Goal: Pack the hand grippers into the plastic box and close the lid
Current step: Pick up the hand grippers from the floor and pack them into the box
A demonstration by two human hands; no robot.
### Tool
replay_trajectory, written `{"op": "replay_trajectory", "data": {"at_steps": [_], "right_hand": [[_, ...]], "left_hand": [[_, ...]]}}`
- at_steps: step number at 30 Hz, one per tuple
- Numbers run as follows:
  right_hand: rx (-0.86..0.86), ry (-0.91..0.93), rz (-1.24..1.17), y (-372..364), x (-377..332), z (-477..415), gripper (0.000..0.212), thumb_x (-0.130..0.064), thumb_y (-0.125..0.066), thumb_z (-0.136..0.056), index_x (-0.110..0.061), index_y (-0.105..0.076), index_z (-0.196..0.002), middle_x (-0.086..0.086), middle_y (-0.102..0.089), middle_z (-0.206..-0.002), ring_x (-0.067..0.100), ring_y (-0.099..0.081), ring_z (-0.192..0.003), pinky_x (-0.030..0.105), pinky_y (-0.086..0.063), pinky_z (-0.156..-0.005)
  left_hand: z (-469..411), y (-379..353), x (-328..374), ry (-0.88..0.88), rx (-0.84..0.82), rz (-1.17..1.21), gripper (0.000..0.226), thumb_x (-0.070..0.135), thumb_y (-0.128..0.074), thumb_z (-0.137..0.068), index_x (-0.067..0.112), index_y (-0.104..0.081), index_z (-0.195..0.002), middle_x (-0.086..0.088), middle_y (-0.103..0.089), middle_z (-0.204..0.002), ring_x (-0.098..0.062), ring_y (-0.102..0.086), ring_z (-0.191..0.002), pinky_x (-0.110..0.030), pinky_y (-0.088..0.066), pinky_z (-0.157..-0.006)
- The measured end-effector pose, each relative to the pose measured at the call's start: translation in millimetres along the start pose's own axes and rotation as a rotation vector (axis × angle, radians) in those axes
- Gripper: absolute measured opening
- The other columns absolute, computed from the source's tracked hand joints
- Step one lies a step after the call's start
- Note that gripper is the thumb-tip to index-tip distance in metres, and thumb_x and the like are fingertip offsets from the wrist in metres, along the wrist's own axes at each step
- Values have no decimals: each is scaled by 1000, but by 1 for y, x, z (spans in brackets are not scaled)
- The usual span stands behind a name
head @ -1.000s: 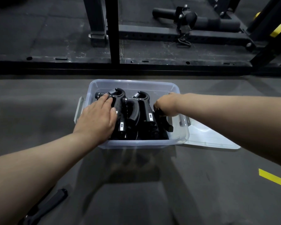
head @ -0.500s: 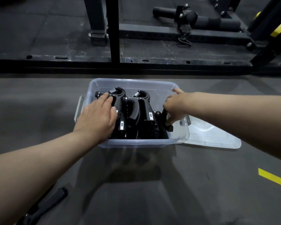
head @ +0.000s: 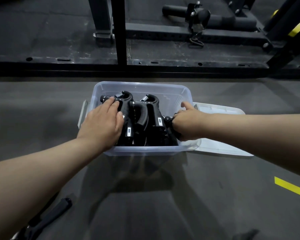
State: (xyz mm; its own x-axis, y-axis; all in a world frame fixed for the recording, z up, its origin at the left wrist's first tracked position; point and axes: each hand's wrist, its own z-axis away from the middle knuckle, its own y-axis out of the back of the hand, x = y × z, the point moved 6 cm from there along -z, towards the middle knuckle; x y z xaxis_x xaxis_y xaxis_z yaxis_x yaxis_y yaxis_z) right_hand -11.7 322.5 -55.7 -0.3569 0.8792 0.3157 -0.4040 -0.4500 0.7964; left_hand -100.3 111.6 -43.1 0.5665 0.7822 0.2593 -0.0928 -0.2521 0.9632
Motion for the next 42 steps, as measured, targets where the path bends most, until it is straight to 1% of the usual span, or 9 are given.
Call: {"op": "replay_trajectory", "data": {"at_steps": [7, 10, 13, 19, 26, 29, 32, 37, 42], "right_hand": [[-73, -21, -55, -3, -3, 0, 40, -31, -68, -82, -19, -38, -60, 0, -57, -92, 23, -50, -80, 39, -33, -93], [-33, -27, -86, -3, -8, 3, 22, -41, -61, -86, -22, -57, -96, 4, -58, -108, 24, -55, -102, 39, -37, -95], [14, -33, -44, -5, -15, 0, 42, -45, -54, -88, -18, -52, -121, 8, -57, -116, 26, -56, -106, 40, -41, -93], [-48, -19, -118, 1, 0, -8, 21, -29, -64, -75, -23, -44, -72, 0, -57, -84, 25, -57, -75, 37, -49, -85], [-1, -76, -252, -3, -13, -6, 33, -30, -72, -80, -10, -63, -104, 8, -64, -103, 35, -64, -90, 33, -50, -71], [-72, -20, -273, -4, -11, -3, 31, -36, -68, -84, -12, -65, -103, 7, -65, -101, 32, -64, -97, 40, -49, -93], [-244, 84, -86, 0, 1, 3, 24, -36, -56, -92, -18, -63, -108, -3, -63, -107, 19, -57, -109, 54, -18, -116], [-223, 14, -187, 17, 49, 2, 29, -46, -60, -90, -22, -71, -102, -4, -71, -94, 23, -65, -92, 43, -48, -96], [-163, 45, -112, 9, 18, 0, 36, -64, -57, -82, -30, -61, -94, -11, -67, -83, 17, -61, -82, 39, -34, -96]], "left_hand": [[1, 1, 0, 8, -2, 1, 50, 33, -31, -100, 9, -43, -142, -8, -36, -152, -22, -33, -140, -40, -26, -113], [1, 0, 0, 12, -13, 10, 51, 34, -30, -100, 10, -41, -143, -7, -35, -153, -21, -31, -141, -40, -25, -114], [1, 0, -1, 14, -9, 9, 52, 35, -29, -99, 11, -42, -143, -7, -36, -153, -21, -32, -141, -41, -27, -114], [1, -1, -1, 4, -10, 17, 52, 35, -29, -99, 9, -41, -143, -8, -35, -153, -20, -30, -141, -40, -25, -114], [1, 0, -1, 15, -18, 25, 51, 34, -31, -100, 10, -40, -144, -7, -34, -154, -19, -29, -142, -40, -23, -115], [1, 1, 0, 15, -14, 19, 51, 34, -31, -99, 10, -40, -144, -7, -34, -154, -20, -30, -142, -39, -24, -115], [2, 2, 0, 11, -5, 14, 53, 36, -27, -98, 10, -42, -143, -8, -36, -153, -21, -32, -141, -39, -25, -115], [1, 3, 2, -2, 7, 14, 58, 38, -25, -95, 8, -44, -141, -10, -38, -151, -23, -34, -140, -40, -25, -115], [1, 0, 0, 6, -3, 19, 50, 32, -33, -99, 10, -41, -143, -7, -35, -153, -21, -31, -141, -40, -25, -114]]}}
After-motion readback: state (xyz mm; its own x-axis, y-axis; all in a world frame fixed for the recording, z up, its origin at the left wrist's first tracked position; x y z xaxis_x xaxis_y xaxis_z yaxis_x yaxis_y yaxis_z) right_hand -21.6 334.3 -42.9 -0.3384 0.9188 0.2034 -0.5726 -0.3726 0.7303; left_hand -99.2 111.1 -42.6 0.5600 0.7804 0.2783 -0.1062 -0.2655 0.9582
